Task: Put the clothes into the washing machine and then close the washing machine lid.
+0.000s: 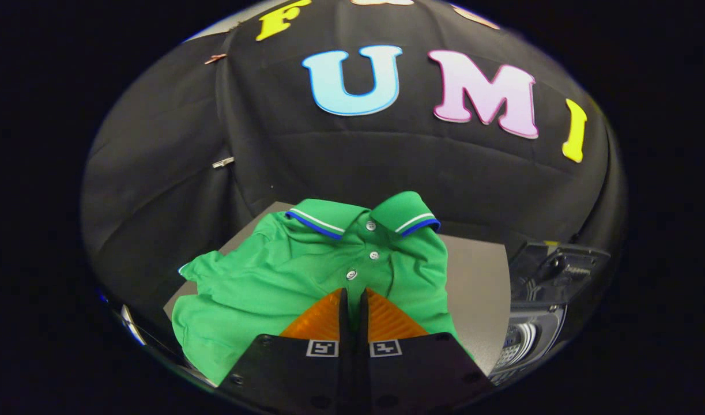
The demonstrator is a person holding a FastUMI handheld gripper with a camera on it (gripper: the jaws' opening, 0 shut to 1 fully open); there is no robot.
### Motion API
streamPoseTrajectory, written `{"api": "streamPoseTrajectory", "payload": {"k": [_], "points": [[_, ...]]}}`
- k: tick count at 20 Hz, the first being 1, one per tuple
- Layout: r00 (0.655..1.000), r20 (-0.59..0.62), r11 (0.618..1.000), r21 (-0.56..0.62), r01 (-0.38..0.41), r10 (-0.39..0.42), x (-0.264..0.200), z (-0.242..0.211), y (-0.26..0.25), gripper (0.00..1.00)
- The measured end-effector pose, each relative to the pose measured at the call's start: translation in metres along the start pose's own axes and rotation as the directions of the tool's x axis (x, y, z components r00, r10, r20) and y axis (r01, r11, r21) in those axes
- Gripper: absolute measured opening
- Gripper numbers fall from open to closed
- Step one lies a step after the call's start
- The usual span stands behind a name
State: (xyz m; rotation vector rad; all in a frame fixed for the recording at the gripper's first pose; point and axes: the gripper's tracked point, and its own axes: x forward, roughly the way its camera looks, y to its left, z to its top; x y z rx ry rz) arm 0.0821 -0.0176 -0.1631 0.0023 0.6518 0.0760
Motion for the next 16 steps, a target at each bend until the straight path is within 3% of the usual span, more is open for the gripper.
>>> {"api": "streamPoseTrajectory", "payload": {"k": [3, 7, 14, 16], "points": [[0.995, 0.061, 0.995, -0.06, -0.077, 0.08, -0.006, 0.009, 0.006, 0.05], [0.98, 0.104, 0.985, 0.004, -0.17, 0.168, -0.023, 0.023, 0.007, 0.05], [0.978, 0.12, 0.965, 0.18, -0.19, 0.171, -0.084, 0.022, -0.019, 0.05], [0.983, 0.121, 0.979, 0.132, -0.155, 0.14, -0.103, 0.02, -0.042, 0.05]]}}
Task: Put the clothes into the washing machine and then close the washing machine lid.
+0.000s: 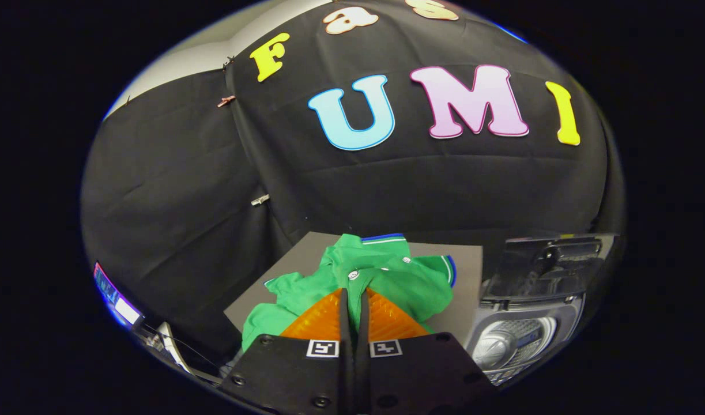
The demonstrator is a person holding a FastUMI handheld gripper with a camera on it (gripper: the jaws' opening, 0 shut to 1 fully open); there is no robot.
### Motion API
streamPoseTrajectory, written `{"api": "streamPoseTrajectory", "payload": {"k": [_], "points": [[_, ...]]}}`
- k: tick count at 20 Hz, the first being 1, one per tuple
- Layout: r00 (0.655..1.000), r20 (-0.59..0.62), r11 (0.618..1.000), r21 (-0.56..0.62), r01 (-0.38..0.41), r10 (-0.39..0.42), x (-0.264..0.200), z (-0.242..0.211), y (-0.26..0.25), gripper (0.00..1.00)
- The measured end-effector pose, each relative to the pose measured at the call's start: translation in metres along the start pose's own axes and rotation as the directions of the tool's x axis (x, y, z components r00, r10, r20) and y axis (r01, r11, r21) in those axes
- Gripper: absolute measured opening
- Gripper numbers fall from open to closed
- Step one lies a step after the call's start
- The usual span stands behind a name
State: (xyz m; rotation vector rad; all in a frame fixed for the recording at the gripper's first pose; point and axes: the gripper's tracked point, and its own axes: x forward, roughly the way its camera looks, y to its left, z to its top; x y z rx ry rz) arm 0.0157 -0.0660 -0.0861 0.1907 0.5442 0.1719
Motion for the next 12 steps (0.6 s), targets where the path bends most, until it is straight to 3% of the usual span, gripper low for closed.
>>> {"api": "streamPoseTrajectory", "payload": {"k": [8, 12], "points": [[0.981, 0.11, 0.981, -0.094, 0.168, -0.157, -0.112, 0.03, -0.106, 0.05], [0.963, 0.14, 0.962, -0.112, 0.248, -0.232, -0.142, 0.038, -0.165, 0.05]]}}
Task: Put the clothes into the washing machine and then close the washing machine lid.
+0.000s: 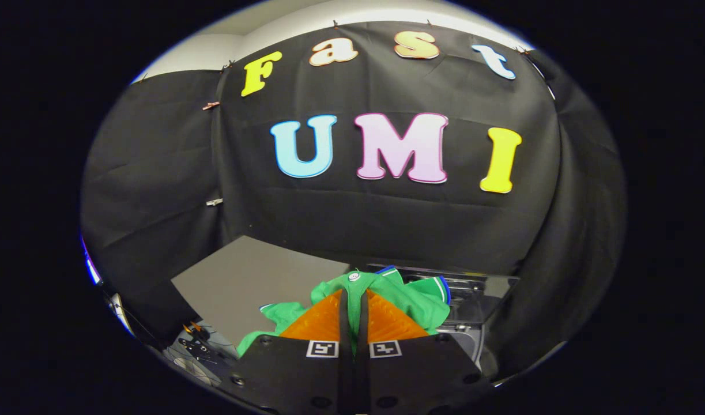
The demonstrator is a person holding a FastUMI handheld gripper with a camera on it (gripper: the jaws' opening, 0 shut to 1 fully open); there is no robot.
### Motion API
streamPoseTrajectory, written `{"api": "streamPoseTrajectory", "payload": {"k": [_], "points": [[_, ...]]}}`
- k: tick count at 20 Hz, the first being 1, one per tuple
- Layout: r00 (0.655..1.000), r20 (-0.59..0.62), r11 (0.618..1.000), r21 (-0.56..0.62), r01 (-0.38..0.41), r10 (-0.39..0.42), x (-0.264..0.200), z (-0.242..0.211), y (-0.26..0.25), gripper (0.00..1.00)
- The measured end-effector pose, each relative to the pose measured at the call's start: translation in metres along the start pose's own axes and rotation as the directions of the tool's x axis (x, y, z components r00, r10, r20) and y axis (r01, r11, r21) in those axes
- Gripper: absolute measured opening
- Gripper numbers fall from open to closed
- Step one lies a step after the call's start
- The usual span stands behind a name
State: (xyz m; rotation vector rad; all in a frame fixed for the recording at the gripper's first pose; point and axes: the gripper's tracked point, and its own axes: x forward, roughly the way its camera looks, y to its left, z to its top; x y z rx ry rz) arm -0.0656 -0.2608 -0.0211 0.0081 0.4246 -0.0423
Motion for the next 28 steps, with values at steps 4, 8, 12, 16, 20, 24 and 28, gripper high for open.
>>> {"api": "streamPoseTrajectory", "payload": {"k": [4, 8, 12, 16, 20, 24, 28], "points": [[0.999, -0.01, 0.999, 0.001, 0.047, -0.047, 0.011, -0.009, -0.043, 0.05], [0.996, -0.022, 0.997, -0.002, 0.081, -0.081, 0.031, -0.022, -0.079, 0.05], [0.993, -0.086, 0.996, 0.0, 0.084, -0.084, 0.056, -0.059, -0.112, 0.05], [0.982, -0.172, 0.997, 0.019, 0.077, -0.073, 0.086, -0.106, -0.136, 0.05], [0.965, -0.259, 0.998, 0.037, 0.058, -0.046, 0.116, -0.154, -0.142, 0.05], [0.944, -0.33, 0.999, 0.016, 0.027, -0.021, 0.144, -0.206, -0.142, 0.05], [0.912, -0.409, 0.995, 0.078, 0.055, -0.018, 0.155, -0.255, -0.147, 0.05]]}}
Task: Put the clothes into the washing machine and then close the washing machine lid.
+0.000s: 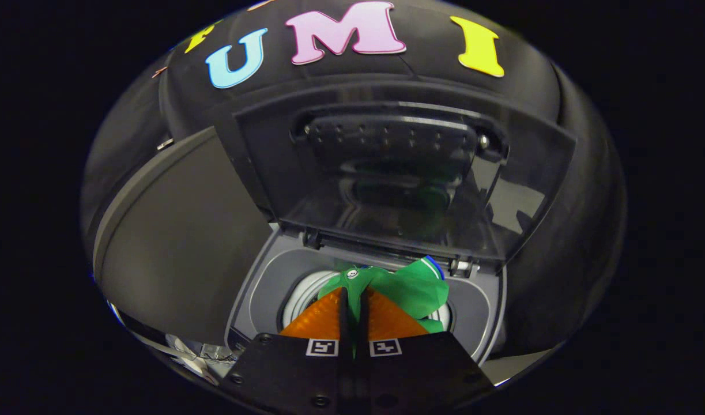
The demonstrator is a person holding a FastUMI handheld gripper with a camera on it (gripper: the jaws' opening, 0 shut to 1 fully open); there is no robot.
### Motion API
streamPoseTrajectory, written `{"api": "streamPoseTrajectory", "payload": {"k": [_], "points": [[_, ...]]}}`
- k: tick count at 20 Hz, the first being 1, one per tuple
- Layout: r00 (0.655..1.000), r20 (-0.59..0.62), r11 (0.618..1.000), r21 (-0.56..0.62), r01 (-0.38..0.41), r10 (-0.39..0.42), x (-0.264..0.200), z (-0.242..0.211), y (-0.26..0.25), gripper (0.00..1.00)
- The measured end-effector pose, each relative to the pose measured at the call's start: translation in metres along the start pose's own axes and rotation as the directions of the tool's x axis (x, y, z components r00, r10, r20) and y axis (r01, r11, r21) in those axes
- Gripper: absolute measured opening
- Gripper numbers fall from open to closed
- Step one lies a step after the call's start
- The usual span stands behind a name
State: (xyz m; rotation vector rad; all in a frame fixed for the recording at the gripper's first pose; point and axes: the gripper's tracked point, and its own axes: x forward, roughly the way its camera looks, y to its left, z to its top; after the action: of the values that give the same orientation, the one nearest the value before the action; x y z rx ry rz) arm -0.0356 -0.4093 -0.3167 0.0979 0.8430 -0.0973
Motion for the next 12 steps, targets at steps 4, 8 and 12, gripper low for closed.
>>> {"api": "streamPoseTrajectory", "payload": {"k": [4, 8, 12], "points": [[0.998, -0.057, 0.999, 0.017, 0.04, -0.039, 0.032, -0.03, -0.013, 0.05], [0.992, -0.097, 0.996, -0.046, 0.072, -0.076, 0.049, -0.044, -0.017, 0.05], [0.987, -0.13, 0.993, -0.078, 0.088, -0.098, 0.061, -0.057, -0.012, 0.05]]}}
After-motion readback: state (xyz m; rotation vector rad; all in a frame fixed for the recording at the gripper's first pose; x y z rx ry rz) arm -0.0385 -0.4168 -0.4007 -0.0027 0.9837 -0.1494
